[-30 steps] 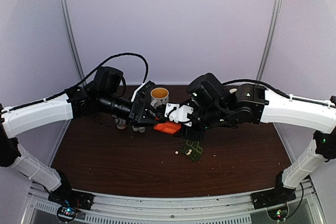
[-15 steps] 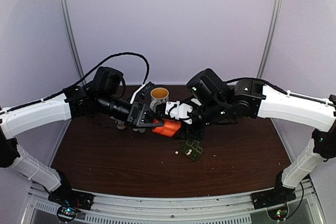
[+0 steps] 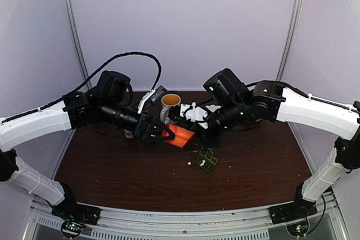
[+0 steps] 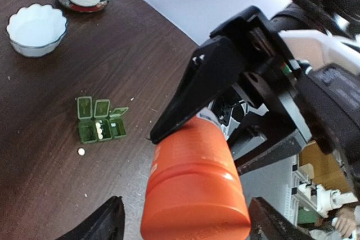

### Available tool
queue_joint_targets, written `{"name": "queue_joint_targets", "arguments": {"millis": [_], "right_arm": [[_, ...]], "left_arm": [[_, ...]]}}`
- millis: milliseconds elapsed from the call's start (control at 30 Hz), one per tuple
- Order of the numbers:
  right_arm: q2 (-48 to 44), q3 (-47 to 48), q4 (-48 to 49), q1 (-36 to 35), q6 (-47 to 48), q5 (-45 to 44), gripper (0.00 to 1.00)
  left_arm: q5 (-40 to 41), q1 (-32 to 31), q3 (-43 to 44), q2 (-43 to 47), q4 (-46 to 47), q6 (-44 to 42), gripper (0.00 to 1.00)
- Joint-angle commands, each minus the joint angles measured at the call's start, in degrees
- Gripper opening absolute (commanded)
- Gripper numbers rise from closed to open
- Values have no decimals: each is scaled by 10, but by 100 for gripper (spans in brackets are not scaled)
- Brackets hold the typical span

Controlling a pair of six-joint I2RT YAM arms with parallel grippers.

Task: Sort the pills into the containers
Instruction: Screw the lid of the pill bottle onto the pill bottle, then pass from the right arm to the left

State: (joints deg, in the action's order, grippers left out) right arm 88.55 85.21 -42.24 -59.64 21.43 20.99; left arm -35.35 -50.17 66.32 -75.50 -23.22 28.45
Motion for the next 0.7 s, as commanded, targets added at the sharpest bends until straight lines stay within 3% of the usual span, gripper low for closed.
{"name": "queue_joint_targets", "arguments": {"millis": [0,67,233,300,400,500,600,667], "right_arm": [[-12,11,21,1,-26,16,0],[-18,3,32,-2,-26,5,0],[-20,-4,40,-8,-25,-23,0],[-21,-5,42,-10,-26,-25,0],[-24,-8,48,-11,-27,-27,0],[-26,-11,53,-11,-30,-31,1],[-30,-21,60,-11,-30,-37,14],[-39,-33,70,-11,-29,-42,29]], "left_arm": [[5,0,33,-14,-17,-33,90],[-5,3,23,-14,18,8,97],[-20,3,21,-24,44,48,97],[-35,3,25,-35,47,54,88],[-47,3,26,-45,56,62,67],[-46,3,32,-54,41,59,57],[-40,4,34,-54,37,55,43],[-26,5,37,-49,22,45,40]]}}
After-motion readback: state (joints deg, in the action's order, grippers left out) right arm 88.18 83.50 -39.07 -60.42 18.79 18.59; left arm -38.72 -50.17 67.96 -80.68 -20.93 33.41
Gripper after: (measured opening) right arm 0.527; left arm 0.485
